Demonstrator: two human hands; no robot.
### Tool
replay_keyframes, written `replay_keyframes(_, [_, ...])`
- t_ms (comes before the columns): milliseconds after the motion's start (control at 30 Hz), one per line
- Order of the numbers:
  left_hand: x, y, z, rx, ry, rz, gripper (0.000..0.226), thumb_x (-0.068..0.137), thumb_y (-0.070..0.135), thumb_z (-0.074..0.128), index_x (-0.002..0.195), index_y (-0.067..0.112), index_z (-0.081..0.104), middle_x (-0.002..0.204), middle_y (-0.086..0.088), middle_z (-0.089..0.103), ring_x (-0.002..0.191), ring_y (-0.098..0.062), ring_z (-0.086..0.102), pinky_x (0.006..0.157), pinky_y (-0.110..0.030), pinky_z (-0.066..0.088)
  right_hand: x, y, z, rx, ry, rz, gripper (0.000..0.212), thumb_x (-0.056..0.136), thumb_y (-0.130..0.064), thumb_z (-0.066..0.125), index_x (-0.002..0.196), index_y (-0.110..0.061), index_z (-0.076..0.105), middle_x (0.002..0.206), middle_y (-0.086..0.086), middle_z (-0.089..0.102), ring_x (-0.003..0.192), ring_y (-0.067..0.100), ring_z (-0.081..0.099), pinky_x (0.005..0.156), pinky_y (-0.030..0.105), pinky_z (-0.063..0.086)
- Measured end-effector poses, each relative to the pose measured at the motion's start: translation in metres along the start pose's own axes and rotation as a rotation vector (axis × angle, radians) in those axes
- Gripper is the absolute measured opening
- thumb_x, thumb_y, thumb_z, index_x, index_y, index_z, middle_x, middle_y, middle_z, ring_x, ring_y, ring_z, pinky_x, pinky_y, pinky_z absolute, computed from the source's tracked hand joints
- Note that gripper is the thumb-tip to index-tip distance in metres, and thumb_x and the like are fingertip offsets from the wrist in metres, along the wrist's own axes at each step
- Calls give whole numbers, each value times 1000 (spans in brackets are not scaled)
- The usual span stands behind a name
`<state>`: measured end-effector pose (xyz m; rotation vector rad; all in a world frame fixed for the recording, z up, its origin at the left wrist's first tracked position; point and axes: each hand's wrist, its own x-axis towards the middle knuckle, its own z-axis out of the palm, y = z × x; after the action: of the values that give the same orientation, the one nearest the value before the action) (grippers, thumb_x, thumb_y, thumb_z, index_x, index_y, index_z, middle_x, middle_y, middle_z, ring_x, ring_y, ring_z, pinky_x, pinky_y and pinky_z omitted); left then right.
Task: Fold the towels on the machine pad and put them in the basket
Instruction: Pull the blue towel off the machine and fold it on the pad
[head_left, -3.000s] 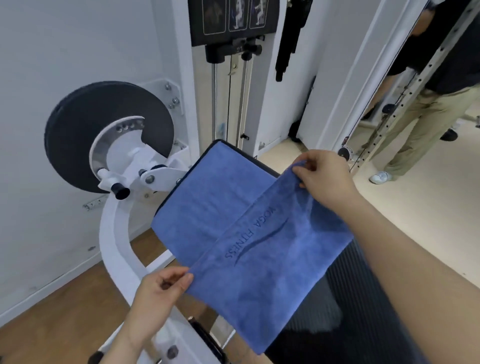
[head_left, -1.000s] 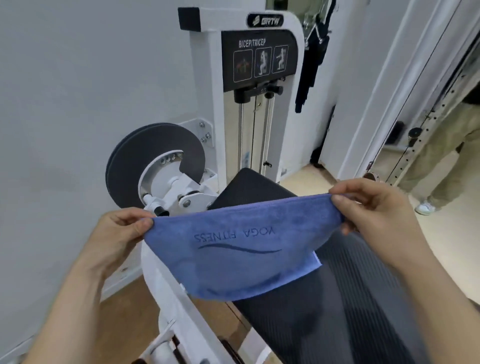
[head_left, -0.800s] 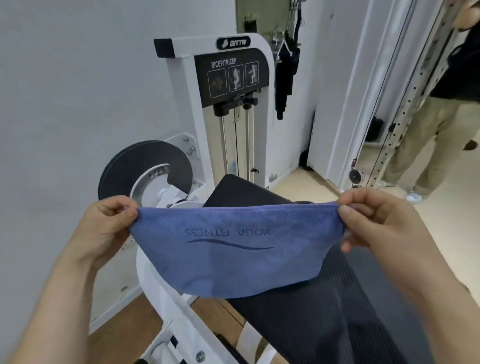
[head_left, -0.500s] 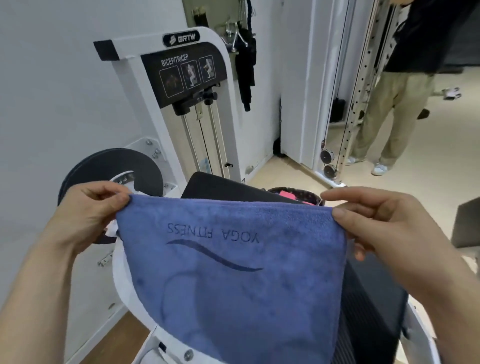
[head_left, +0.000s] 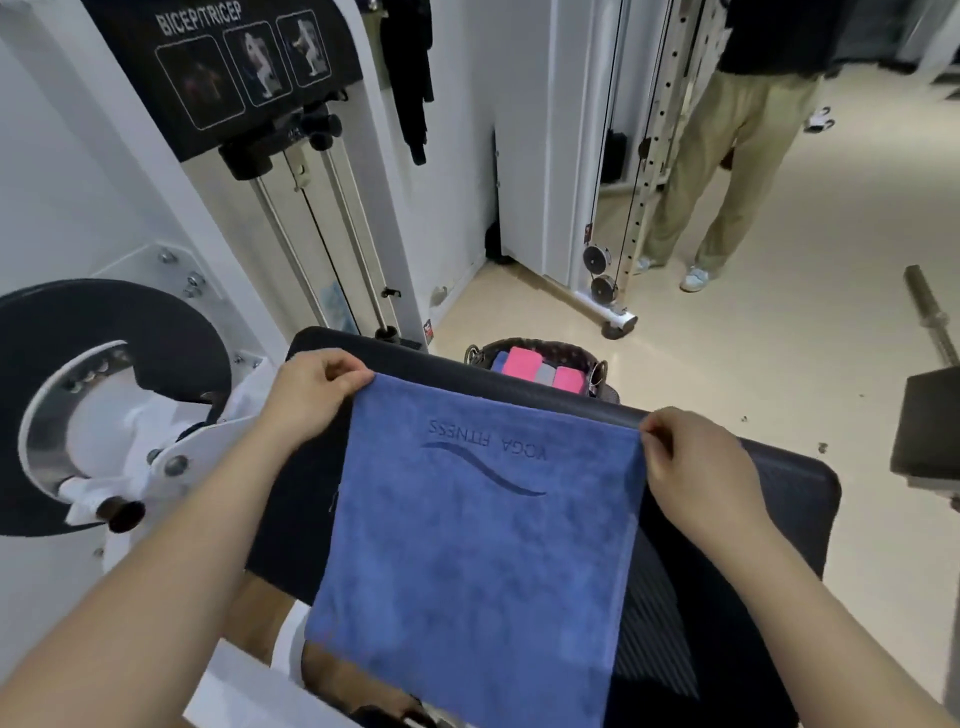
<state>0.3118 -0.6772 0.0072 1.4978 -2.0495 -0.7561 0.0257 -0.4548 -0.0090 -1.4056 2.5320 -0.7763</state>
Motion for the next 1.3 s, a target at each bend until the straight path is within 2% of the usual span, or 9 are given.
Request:
replay_keyframes(233, [47, -4, 35, 15, 91, 13, 5, 87, 22, 69, 85, 21, 73, 83, 4, 70, 84, -14, 63, 78, -26, 43, 36, 2, 14, -36, 35, 10, 19, 92, -11, 47, 92, -13, 66, 91, 6, 64, 82, 26, 56, 64, 33, 38])
replay_keyframes(433, [50, -9, 42, 5, 165, 9, 15, 91, 21, 63, 98, 15, 75, 94, 5, 69, 92, -9, 59, 86, -20, 39, 44, 2, 22, -25, 58, 0, 18, 91, -11, 48, 95, -11, 66, 93, 7, 64, 85, 27, 56, 65, 31, 31])
replay_keyframes(567, [44, -11, 44, -16, 212, 23, 17, 90, 25, 65, 102, 17, 74, 93, 3, 71, 86, -9, 60, 83, -21, 42, 34, -2, 24, -49, 130, -27, 23, 89, -10, 51, 108, -8, 65, 99, 12, 60, 91, 31, 53, 67, 33, 35])
replay_keyframes(667, [19, -14, 38, -143, 277, -5, 15, 88, 24, 67, 102, 25, 69, 85, 5, 66, 78, -9, 59, 79, -25, 49, 8, -6, 18, -34, 216, -171, 31, 85, -5, 58, 115, -7, 62, 102, 13, 56, 92, 31, 52, 65, 33, 39])
replay_keyframes(833, [-91, -54, 34, -108, 250, -151, 9, 88, 21, 66, 89, 29, 69, 83, 16, 66, 79, -3, 61, 70, -15, 44, -67, 1, 30, -119, -79, -574, 9, 85, -17, 64, 93, -18, 65, 86, -1, 50, 74, 23, 50, 56, 37, 47])
replay_keyframes(900, [-128, -84, 44, -79, 235, -235, 7, 88, 21, 66, 90, 28, 68, 84, 11, 67, 80, -7, 62, 72, -22, 48, -92, 3, 42, -156, -212, -651, 5, 85, -26, 64, 89, -24, 62, 86, -5, 47, 73, 21, 49, 58, 35, 47])
replay_keyframes(1000, [-161, -122, 59, -55, 169, -344, 7, 88, 27, 67, 94, 25, 65, 90, 4, 67, 83, -14, 64, 71, -32, 52, -121, 2, 60, -226, -329, -699, 19, 73, -36, 72, 82, -27, 58, 85, -6, 47, 71, 19, 50, 54, 32, 46])
replay_keyframes(1200, [-171, -136, 67, -72, 167, -497, 15, 85, 34, 70, 87, 21, 62, 85, 2, 65, 78, -15, 60, 60, -25, 43, -150, 7, 85, -351, -352, -722, 45, 50, -47, 83, 78, -26, 54, 85, -6, 51, 73, 17, 50, 53, 29, 42])
replay_keyframes(1300, [-170, -138, 67, -118, 169, -529, 18, 84, 36, 72, 84, 22, 61, 80, 1, 66, 76, -17, 63, 64, -32, 51, -155, 12, 93, -384, -300, -703, 46, 48, -43, 85, 83, -26, 58, 87, -4, 53, 77, 18, 49, 55, 30, 41])
